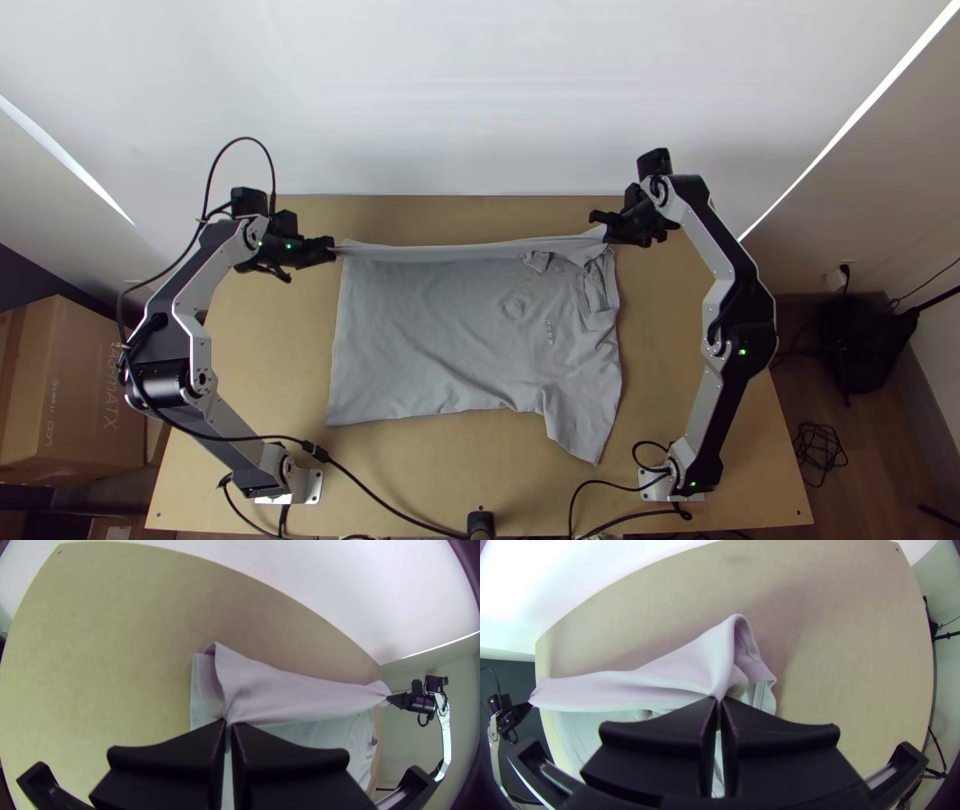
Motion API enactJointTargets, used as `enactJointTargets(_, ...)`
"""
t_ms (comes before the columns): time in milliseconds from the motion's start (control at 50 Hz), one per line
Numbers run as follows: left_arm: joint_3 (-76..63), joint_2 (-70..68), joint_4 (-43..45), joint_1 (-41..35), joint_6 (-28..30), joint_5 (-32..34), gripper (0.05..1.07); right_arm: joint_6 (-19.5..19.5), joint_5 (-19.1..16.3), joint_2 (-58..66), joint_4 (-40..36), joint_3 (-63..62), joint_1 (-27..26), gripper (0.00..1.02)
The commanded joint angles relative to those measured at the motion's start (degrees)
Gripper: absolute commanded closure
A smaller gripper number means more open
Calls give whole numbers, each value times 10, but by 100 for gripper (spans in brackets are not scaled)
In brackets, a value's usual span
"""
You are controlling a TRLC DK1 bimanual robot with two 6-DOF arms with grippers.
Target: Fold the t-shirt
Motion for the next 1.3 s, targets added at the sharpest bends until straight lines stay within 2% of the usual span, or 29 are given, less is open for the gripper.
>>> enactJointTargets(0,-53,-37,22,7,10,4,105,7,9,-51,20,-65,9,100)
enactJointTargets(420,-144,-67,63,6,12,2,105,11,9,-131,88,-238,26,99)
enactJointTargets(440,-146,-68,63,5,12,1,105,11,9,-133,89,-244,26,96)
enactJointTargets(500,-152,-73,70,7,12,-5,102,11,9,-142,92,-256,26,68)
enactJointTargets(540,-156,-77,70,8,13,-5,89,12,9,-152,94,-264,26,40)
enactJointTargets(560,-158,-80,70,10,13,-6,78,12,11,-157,95,-270,26,28)
enactJointTargets(580,-160,-81,71,13,13,-6,63,12,14,-162,95,-273,26,20)
enactJointTargets(640,-167,-88,70,16,13,-8,18,12,19,-180,95,-285,25,12)
enactJointTargets(660,-169,-91,70,17,14,-12,10,12,19,-187,95,-289,25,10)
enactJointTargets(720,-172,-102,70,27,17,-13,9,12,19,-211,94,-302,20,4)
enactJointTargets(880,-176,-146,63,57,27,-13,9,19,16,-309,80,-345,13,4)
enactJointTargets(1080,-184,-223,23,78,43,-11,9,32,11,-376,-24,-380,5,4)
enactJointTargets(1160,-186,-262,0,81,47,-7,9,26,7,-390,-59,-404,-10,4)
enactJointTargets(1280,-186,-305,-29,82,51,-1,9,0,-20,-428,-81,-461,-27,5)
